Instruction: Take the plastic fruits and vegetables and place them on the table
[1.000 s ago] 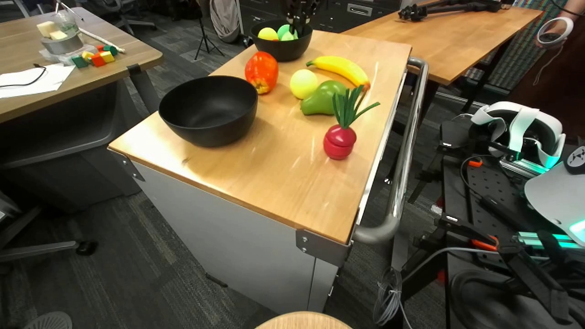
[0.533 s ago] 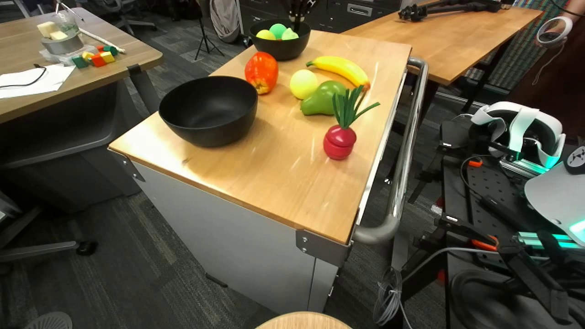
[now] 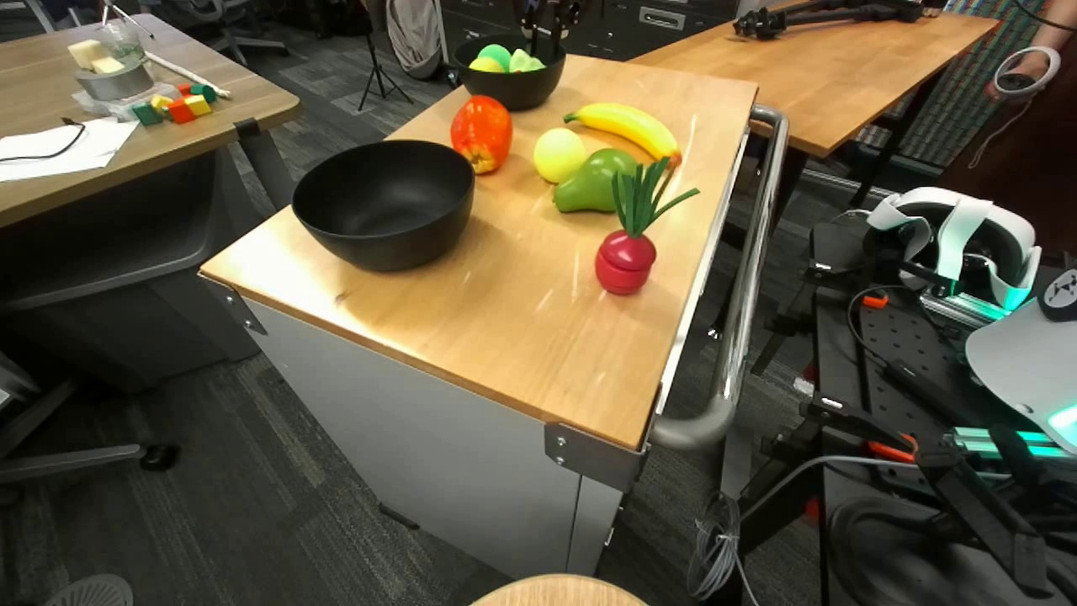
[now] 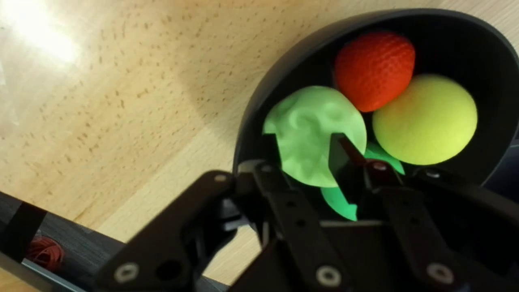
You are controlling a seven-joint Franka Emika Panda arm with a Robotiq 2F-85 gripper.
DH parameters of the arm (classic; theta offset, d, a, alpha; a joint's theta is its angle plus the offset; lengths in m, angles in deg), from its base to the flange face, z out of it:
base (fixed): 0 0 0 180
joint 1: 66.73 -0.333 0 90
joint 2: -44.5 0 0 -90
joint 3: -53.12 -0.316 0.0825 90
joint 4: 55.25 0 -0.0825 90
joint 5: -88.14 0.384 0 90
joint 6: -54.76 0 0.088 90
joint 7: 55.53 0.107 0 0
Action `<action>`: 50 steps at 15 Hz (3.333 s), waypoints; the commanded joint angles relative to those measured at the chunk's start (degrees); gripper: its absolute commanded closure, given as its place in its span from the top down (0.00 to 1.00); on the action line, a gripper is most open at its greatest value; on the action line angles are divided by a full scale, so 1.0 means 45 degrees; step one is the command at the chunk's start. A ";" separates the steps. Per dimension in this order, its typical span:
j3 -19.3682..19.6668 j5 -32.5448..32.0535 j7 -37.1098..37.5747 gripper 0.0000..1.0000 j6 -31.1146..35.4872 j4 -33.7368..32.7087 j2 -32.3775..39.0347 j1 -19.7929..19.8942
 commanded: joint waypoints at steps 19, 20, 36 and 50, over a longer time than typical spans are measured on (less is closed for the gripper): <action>0.0024 -0.0464 -0.0451 0.01 0.2339 0.0735 -0.0320 -0.0165; -0.0056 -0.0435 -0.0562 0.01 0.2394 0.1088 -0.0785 -0.0184; 0.0063 -0.0381 -0.1526 0.03 0.0551 0.6675 -0.7274 0.0931; -0.0388 0.0322 -0.0385 0.73 0.2134 0.5913 -0.5381 0.0375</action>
